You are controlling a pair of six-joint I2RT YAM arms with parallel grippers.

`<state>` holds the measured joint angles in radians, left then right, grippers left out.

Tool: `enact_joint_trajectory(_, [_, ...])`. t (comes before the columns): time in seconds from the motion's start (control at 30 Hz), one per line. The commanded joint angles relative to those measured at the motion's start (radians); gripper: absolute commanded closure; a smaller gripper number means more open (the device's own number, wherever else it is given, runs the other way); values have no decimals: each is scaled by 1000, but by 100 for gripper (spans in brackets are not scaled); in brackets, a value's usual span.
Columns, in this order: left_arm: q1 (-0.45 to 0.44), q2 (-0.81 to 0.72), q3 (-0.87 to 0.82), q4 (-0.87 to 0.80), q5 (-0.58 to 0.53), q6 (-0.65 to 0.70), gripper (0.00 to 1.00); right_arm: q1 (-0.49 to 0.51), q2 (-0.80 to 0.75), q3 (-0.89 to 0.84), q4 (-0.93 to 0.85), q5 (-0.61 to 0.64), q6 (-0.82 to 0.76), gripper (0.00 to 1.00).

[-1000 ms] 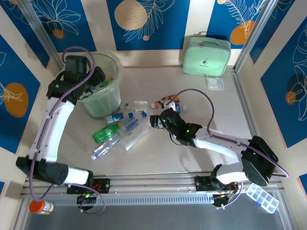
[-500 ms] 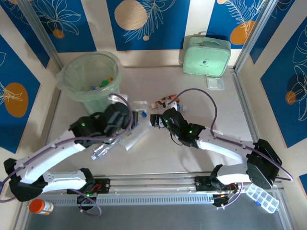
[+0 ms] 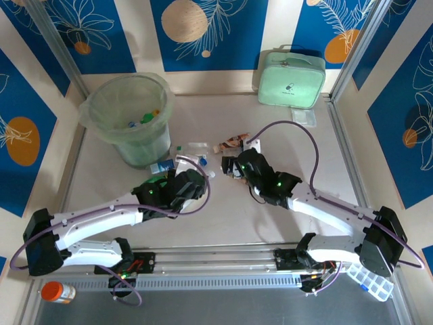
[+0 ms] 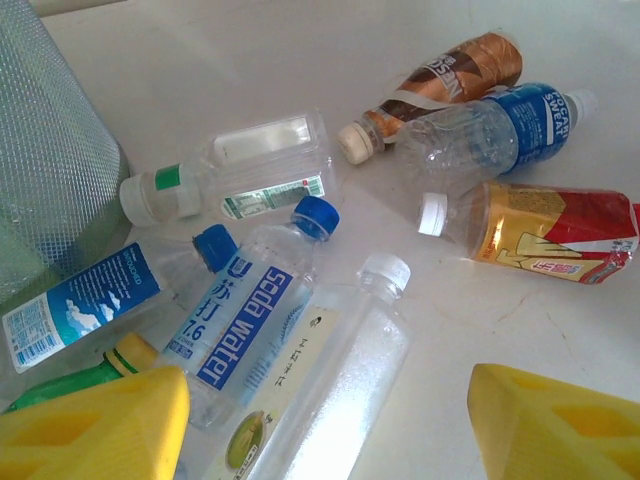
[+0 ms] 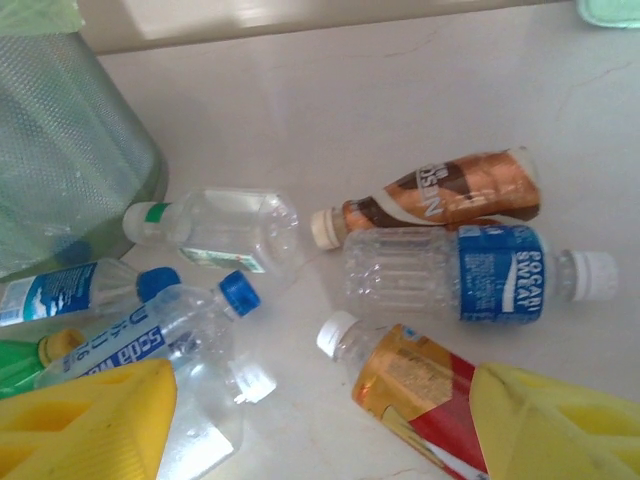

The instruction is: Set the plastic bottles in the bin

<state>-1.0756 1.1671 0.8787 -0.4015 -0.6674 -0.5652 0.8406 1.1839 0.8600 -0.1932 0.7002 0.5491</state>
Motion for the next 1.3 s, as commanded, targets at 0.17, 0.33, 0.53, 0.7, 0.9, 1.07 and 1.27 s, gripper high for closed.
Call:
enact_joint_trajectory(0.17, [0,-165,-133,144,-39,32,25,-105,48,89,-190,-30,-62,10])
enact_joint_trajectory(0.33, [0,-218,-172,168,-29,-6,24,-216,9,115,-506,15,382,14])
enact_joint_trajectory(0.53, [0,-241,-194,180,-27,-22,24,-385,-81,46,-761,-26,928,10])
enact_joint_trajectory(0.7, [2,-276,-225,207,-38,-27,24,-572,-142,-69,-690,-192,1091,2])
enact_joint_trajectory(0.9, [1,-291,-238,213,-69,-24,24,-729,-98,-129,-603,-338,1195,3])
enact_joint_trajectory(1.07, [2,-291,-238,210,-82,-27,24,-791,6,-119,-540,-418,1201,6])
enact_joint_trajectory(1.27, [2,-284,-239,214,-93,-19,24,-841,139,-84,-484,-470,1180,8])
